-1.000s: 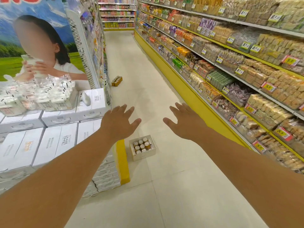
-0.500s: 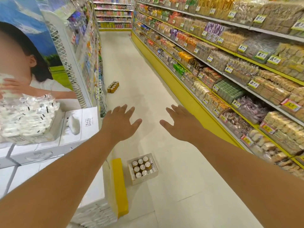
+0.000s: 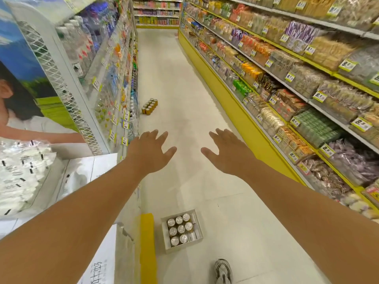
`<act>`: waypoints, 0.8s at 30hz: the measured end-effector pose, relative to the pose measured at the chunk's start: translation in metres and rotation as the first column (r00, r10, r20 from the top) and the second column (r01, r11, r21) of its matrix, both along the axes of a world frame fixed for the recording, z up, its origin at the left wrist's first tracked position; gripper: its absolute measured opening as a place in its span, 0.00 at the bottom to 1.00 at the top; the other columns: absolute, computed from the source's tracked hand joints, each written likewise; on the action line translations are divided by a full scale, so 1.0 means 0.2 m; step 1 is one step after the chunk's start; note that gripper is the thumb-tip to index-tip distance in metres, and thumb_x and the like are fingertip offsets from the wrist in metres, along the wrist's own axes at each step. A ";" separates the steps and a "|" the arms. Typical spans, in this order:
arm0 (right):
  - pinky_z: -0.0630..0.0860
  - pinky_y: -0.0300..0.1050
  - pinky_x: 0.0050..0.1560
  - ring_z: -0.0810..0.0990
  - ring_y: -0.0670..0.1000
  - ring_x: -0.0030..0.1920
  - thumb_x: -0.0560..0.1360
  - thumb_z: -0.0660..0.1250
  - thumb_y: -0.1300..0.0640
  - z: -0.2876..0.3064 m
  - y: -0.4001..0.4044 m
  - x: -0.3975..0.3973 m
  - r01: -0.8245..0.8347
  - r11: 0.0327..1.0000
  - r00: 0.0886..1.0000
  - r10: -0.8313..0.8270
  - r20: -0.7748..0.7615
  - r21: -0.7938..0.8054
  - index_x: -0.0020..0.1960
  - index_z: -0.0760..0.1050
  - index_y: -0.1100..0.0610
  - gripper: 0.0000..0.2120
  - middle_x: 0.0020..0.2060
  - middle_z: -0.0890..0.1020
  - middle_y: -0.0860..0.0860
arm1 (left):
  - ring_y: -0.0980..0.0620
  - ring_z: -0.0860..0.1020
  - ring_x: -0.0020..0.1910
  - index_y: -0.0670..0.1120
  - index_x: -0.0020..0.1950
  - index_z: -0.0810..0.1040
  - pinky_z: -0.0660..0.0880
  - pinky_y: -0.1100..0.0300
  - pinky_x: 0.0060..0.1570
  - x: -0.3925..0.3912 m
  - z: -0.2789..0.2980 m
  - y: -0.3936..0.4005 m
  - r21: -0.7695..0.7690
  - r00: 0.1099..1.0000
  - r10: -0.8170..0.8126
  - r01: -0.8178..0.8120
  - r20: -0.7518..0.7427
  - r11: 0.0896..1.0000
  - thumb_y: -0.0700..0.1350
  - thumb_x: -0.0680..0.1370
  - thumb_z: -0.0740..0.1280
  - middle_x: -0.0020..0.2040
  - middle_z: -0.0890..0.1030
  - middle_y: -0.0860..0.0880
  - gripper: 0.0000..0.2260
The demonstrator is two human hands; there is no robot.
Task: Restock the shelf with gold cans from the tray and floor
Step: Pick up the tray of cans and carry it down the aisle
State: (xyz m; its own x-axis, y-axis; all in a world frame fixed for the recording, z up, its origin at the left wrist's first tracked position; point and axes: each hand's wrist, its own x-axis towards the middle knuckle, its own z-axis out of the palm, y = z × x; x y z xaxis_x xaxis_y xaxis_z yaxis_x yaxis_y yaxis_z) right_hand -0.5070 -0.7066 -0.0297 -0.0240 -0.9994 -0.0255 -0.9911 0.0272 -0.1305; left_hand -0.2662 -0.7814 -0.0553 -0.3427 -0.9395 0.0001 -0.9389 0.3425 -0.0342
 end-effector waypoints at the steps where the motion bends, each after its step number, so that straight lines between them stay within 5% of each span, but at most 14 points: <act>1: 0.49 0.48 0.76 0.46 0.50 0.79 0.80 0.49 0.33 -0.02 -0.07 -0.03 -0.014 1.000 1.000 0.014 -0.007 0.000 0.81 0.51 0.49 0.35 0.80 0.52 0.48 | 0.47 0.57 0.78 0.56 0.80 0.53 0.60 0.45 0.73 -0.03 -0.02 -0.06 -0.006 1.000 0.013 -0.013 0.001 1.000 0.70 0.78 0.45 0.80 0.57 0.49 0.34; 12: 0.47 0.46 0.76 0.45 0.49 0.79 0.80 0.46 0.33 -0.37 -0.84 -0.34 -0.196 0.979 0.980 0.198 -0.024 0.062 0.81 0.50 0.49 0.34 0.80 0.51 0.47 | 0.48 0.58 0.77 0.55 0.81 0.53 0.60 0.47 0.70 -0.30 -0.35 -0.52 -0.007 0.976 0.208 -0.208 0.055 0.978 0.68 0.79 0.45 0.80 0.56 0.50 0.32; 24: 0.54 0.50 0.76 0.49 0.51 0.79 0.79 0.49 0.33 -1.67 -1.11 -0.30 -0.219 0.960 0.976 0.215 0.038 0.175 0.80 0.54 0.50 0.34 0.79 0.55 0.49 | 0.46 0.58 0.77 0.54 0.80 0.56 0.59 0.46 0.72 -0.24 -1.65 -0.72 0.126 0.964 0.234 -0.249 0.126 0.960 0.67 0.78 0.46 0.80 0.58 0.47 0.33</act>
